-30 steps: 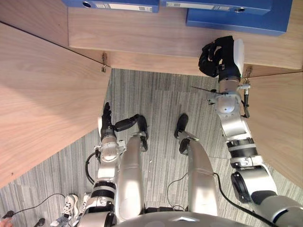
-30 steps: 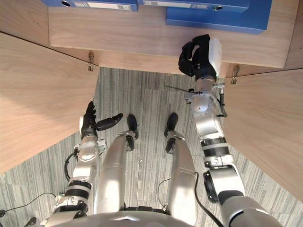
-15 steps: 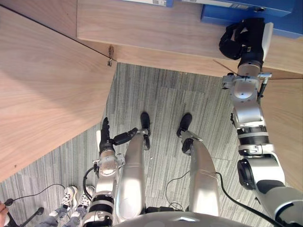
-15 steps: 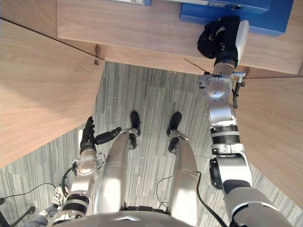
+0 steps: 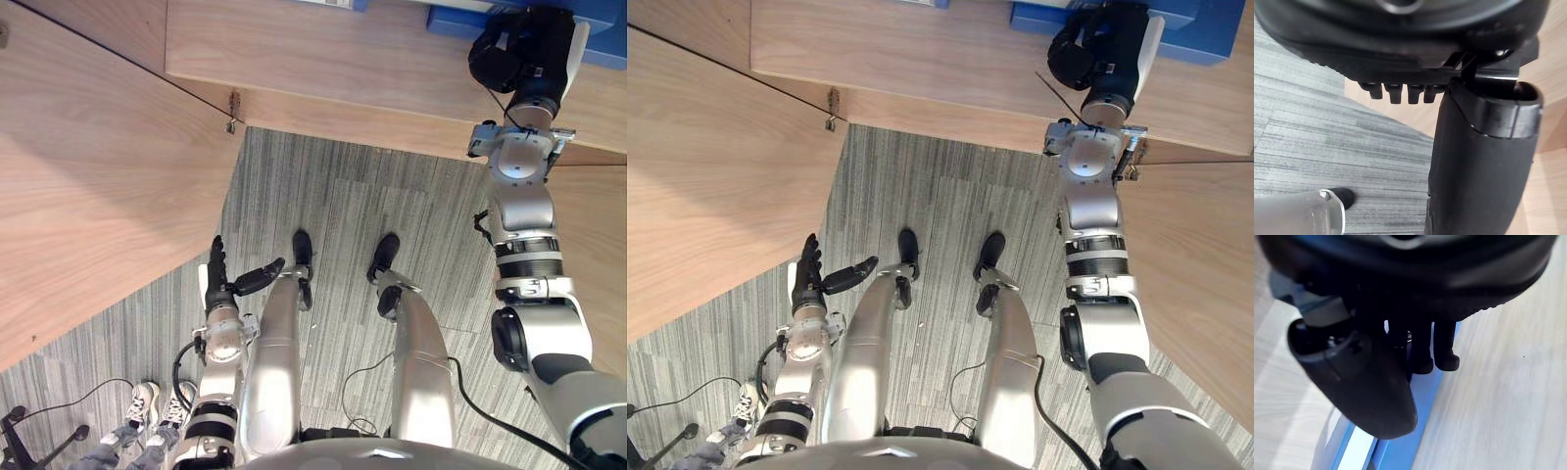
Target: Walk over to the cabinet, pick up the folder, carry it to the office cabinet, place the folder inside the office cabinet, then close the office cabinet door
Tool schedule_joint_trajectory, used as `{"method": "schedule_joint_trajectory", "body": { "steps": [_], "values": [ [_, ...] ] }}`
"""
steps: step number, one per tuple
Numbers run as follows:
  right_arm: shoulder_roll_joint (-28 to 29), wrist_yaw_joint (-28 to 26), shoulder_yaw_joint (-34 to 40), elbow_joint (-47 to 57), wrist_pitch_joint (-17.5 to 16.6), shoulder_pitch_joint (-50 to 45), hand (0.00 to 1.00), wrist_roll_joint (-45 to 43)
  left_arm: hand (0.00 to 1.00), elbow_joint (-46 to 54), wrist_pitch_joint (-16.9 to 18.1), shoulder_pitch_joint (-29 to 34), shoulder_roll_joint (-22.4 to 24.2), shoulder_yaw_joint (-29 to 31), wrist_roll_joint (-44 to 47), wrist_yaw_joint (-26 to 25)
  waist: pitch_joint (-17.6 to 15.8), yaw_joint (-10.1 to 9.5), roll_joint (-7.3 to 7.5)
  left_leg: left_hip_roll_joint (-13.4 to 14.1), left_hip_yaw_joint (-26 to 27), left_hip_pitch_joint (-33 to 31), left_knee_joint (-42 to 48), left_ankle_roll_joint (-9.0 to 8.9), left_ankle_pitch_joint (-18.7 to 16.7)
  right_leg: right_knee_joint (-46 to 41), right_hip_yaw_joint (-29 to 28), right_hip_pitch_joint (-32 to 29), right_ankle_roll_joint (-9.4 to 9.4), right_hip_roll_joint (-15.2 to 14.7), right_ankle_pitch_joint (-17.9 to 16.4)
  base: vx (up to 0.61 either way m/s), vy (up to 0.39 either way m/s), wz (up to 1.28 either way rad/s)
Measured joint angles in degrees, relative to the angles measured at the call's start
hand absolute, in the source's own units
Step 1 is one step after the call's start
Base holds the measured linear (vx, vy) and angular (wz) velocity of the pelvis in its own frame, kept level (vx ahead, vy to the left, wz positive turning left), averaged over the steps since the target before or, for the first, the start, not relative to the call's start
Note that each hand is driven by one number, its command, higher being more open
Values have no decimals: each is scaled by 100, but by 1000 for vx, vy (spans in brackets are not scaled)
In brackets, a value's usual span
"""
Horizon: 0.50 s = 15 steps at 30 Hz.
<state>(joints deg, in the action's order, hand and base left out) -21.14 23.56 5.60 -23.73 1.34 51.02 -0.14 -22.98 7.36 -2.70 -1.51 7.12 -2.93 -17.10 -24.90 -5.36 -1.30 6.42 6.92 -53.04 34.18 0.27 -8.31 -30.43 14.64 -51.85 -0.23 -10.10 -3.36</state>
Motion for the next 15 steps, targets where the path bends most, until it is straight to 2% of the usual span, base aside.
{"method": "schedule_joint_trajectory", "body": {
  "steps": [10, 15],
  "values": [
    [2, 3, -6, 59, 16, 47, 0, 13, 100, 1, 0, 0, 24, 1, 1, -2, -15, 26, -28, 3, 31, 0, -11, 8, 17, 82, -33, 8, 19, 15, 70, -1, -2, -1],
    [2, 86, -6, 918, -4, -349, 0, 292, 100, 3, -1, -5, 51, 6, -6, -2, -47, 32, -88, 4, 36, 3, -15, 8, 17, 85, -39, 11, 21, 16, 72, 0, 0, 0]
  ]
}}
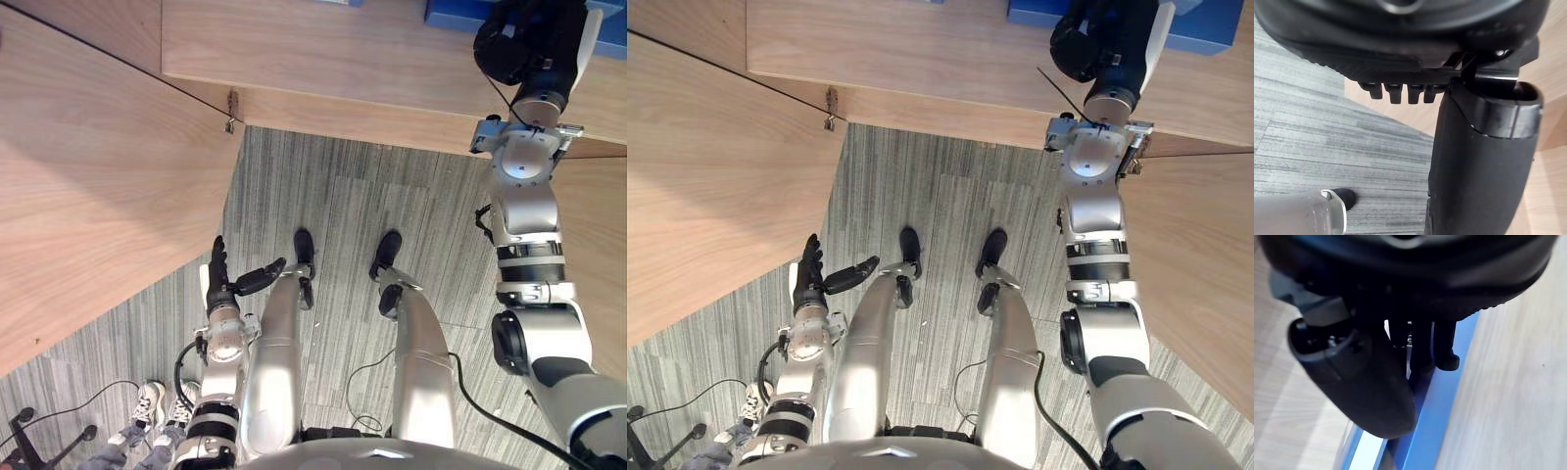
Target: Walk over to the cabinet, pick up the folder, carry it to the office cabinet, place the folder inside the office cabinet, then close the office cabinet door
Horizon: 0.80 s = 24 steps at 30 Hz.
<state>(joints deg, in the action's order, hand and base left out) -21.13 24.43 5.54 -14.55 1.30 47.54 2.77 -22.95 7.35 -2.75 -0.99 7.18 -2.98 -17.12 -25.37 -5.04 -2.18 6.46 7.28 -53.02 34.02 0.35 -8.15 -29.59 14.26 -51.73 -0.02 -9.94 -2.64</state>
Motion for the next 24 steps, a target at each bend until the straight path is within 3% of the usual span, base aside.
{"method": "schedule_joint_trajectory", "body": {
  "steps": [11, 24],
  "values": [
    [0, -24, -1, 496, -238, -665, 0, 484, 100, -2, -3, -16, 104, 4, -204, 8, 0, -38, 0, 2, 21, 97, -94, -2, -1, 84, -2, 88, 2, 13, 1, 3, -1, 0],
    [5, -167, -1, -149, -212, -617, 0, 496, 100, -97, -3, -88, 81, 31, -200, 4, 0, -57, 0, 1, 18, 38, -97, -7, -5, 86, 11, 45, 1, 10, 0, 3, 0, 0]
  ]
}}
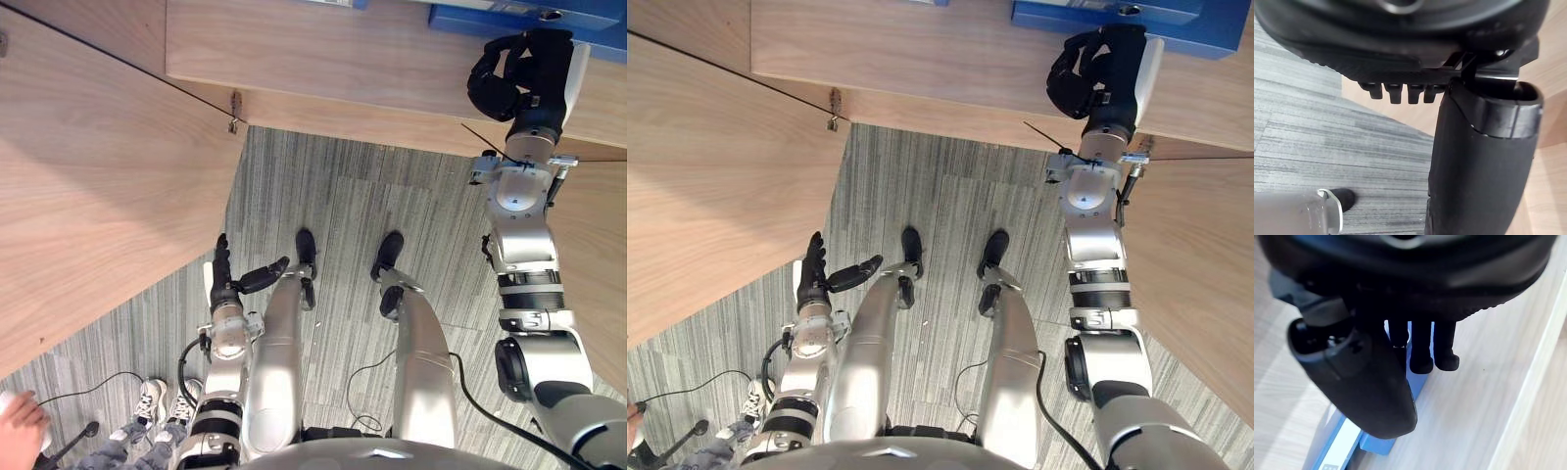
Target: Walk over to the cabinet, pick up the folder, carry it to the office cabinet, place the folder inside the office cabinet, then close the office cabinet door
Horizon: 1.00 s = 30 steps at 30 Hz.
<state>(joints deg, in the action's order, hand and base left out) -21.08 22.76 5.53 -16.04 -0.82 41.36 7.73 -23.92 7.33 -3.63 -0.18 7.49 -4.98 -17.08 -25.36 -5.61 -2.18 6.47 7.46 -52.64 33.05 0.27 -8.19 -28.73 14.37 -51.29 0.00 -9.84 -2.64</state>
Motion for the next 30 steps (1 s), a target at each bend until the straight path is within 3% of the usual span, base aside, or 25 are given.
{"method": "schedule_joint_trajectory", "body": {
  "steps": [11, 22, 27, 30],
  "values": [
    [-21, 57, 57, -696, 159, 926, 0, -334, 100, -2, 0, -2, -1, 3, 127, -44, 0, -2, 0, -31, -36, -233, 1, -5, 28, -25, 35, -222, -1, -28, -2, 2, -3, 1],
    [43, 259, 129, -873, 216, 1138, 0, -844, 100, 11, -2, -2, 12, 1, 228, -121, 0, 31, -1, -79, -69, -251, -44, 6, 133, -63, 110, -227, -13, -86, 8, -9, -11, 5],
    [73, 259, 128, -796, 231, 1114, 0, -1004, 100, 94, -44, -4, 65, -10, 229, -118, 0, 62, -1, -29, -37, -270, 161, 2, 100, -184, 89, -224, -29, -73, -4, -7, -10, -3],
    [138, 255, 105, -28, 178, 555, 0, -997, 100, 217, -84, -3, 61, -9, 227, -112, 0, 53, 0, 55, -30, -252, 416, 30, -49, -380, 57, -185, -48, -45, -75, -32, -20, -11]
  ]
}}
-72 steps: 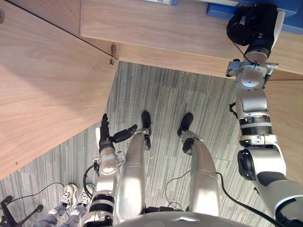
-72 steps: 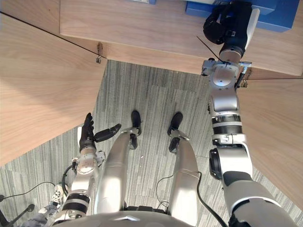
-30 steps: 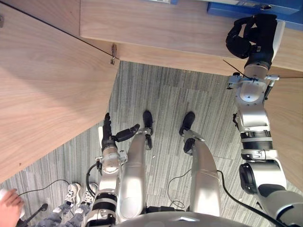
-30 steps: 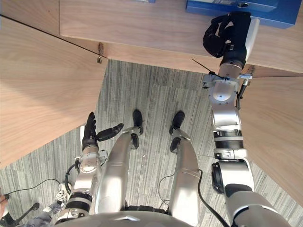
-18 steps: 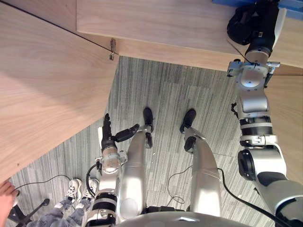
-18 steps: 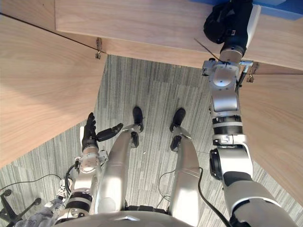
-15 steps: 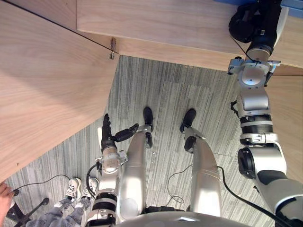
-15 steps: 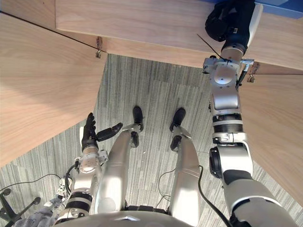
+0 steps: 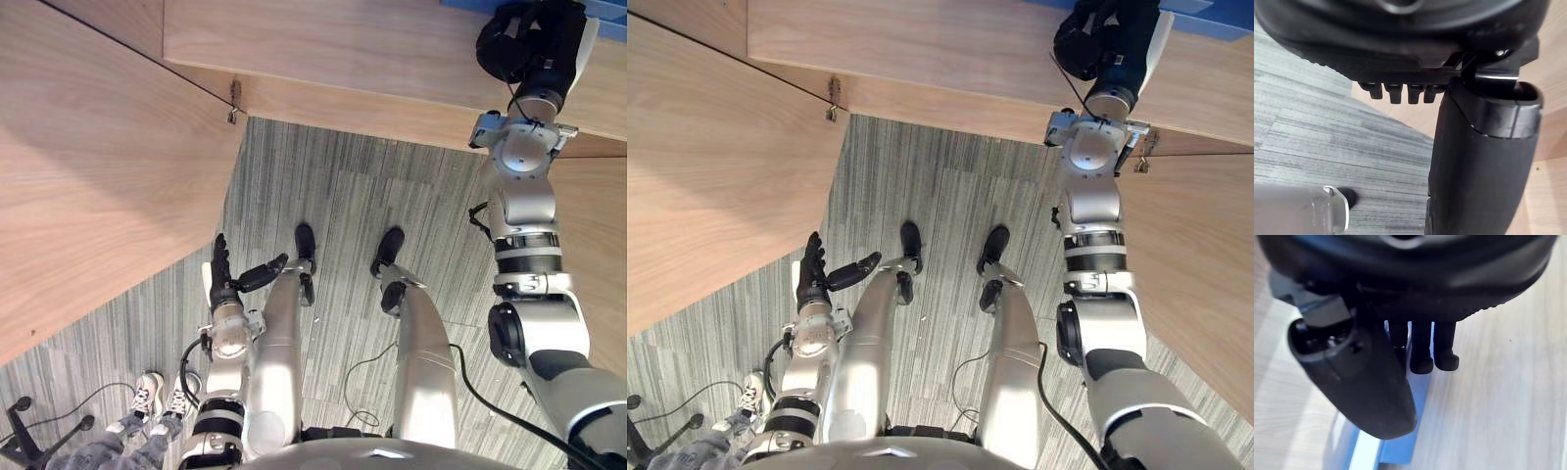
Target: Walk over to the cabinet, pick up the folder, carry it to the office cabinet, place the folder inside the office cabinet, then close the office cabinet door
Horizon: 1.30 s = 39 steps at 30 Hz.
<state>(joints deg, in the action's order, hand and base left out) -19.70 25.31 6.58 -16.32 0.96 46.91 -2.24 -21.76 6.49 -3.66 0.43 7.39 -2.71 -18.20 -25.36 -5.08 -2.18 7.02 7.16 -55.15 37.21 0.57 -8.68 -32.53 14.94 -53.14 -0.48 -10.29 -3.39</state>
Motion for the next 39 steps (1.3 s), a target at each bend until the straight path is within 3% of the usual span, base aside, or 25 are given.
{"method": "schedule_joint_trajectory", "body": {
  "steps": [7, 11, 17, 19, 21, 25, 26, 28, 31, 39],
  "values": [
    [524, -299, -375, 723, -185, -1958, 0, 100, 100, -19, -111, 73, -22, -7, -19, 183, 5, 137, 14, 83, 171, 646, 98, 18, -217, -75, -171, 553, 35, 49, -80, -32, -6, -13],
    [831, -781, -949, 977, -255, -3273, 0, 225, 100, -190, -161, 222, -67, -24, -46, 322, 20, 239, 43, 122, 205, 1325, -51, -19, -276, 47, -207, 1180, 50, 119, -143, 36, -45, -8],
    [1480, -1453, -1315, 1130, -547, -4915, 0, 813, 100, -798, -235, 612, -74, -33, -322, 509, 347, 282, 409, 160, 323, 2504, -561, -118, -339, 483, -219, 2250, 79, 252, -253, 100, -29, -6],
    [1659, -1573, -1289, 644, -660, -5276, 0, 1159, 100, -1171, -294, 796, -109, -83, -383, 539, 652, 351, 543, 150, 338, 2910, -824, -167, -327, 730, -205, 2639, 96, 301, -266, 148, -9, -2],
    [1725, -1595, -1223, 63, -662, -5288, 0, 1404, 100, -1491, -330, 822, -216, -208, -441, 602, 836, 392, 563, 137, 334, 3157, -1006, -177, -279, 939, -196, 2898, 130, 336, -240, 175, 17, -1],
    [1719, -1608, -1065, -1640, -610, -5207, 0, 1687, 100, -2122, -337, 832, -281, -253, -473, 645, 1231, 476, 418, 47, 414, 3871, -1718, -265, -95, 1818, -190, 3656, 236, 433, 40, 160, 33, -3],
    [1726, -1611, -1006, -1833, -604, -5201, 100, 1706, 100, -2162, -338, 848, -287, -252, -473, 654, 1258, 476, 391, 33, 445, 3981, -1828, -262, -64, 1940, -202, 3757, 245, 442, 82, 150, 41, -13],
    [1710, -1593, -721, -2462, -545, -5189, 100, 1785, 100, -2378, -339, 872, -295, -249, -474, 681, 1363, 526, 257, -67, 507, 4422, -2282, -283, 68, 2364, -236, 4162, 302, 452, 232, 120, 39, -9],
    [1698, -1547, -304, -3056, -448, -5094, 100, 1777, 100, -2644, -339, 888, -314, -246, -475, 686, 1494, 546, 196, -163, 655, 4916, -2839, -306, 247, 2794, -339, 4529, 352, 470, 428, 75, 39, -18],
    [1712, -1346, 138, -3736, -317, -5001, 100, 1517, 100, -3137, -400, 901, -357, -240, -477, 752, 1775, 569, 344, -321, 712, 5353, -3345, -204, 493, 3402, -428, 4963, 382, 481, 784, -25, 3, -6]
  ]
}}
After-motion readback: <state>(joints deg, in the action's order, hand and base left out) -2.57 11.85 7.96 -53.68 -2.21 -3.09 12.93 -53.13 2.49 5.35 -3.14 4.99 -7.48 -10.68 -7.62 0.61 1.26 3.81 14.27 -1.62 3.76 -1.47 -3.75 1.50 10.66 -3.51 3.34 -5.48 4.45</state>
